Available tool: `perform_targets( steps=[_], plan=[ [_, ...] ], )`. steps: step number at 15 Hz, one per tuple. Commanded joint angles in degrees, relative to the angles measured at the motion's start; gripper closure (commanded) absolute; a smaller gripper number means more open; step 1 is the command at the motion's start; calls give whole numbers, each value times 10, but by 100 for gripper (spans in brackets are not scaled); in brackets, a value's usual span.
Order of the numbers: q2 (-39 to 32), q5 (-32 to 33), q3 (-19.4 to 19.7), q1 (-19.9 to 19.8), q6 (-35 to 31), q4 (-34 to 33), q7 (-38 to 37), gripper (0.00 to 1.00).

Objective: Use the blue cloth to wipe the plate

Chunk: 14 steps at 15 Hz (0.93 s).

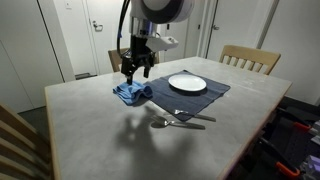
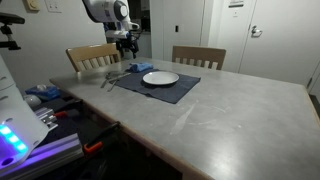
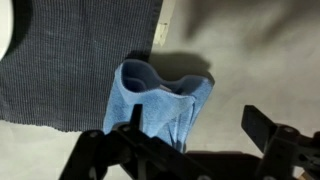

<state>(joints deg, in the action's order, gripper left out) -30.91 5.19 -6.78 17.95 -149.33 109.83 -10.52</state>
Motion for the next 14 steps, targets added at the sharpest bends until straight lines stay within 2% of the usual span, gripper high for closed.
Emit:
perform_targets(
  steps=[1, 3, 6, 14],
  plan=[
    [-54, -14, 26, 20, -46, -54, -81, 0],
    [-74, -7, 50, 36, -73, -69, -124, 0],
    [-104, 8, 85, 59, -86, -87, -148, 0],
    [-129, -2, 93, 69, -77, -103, -142, 0]
  ],
)
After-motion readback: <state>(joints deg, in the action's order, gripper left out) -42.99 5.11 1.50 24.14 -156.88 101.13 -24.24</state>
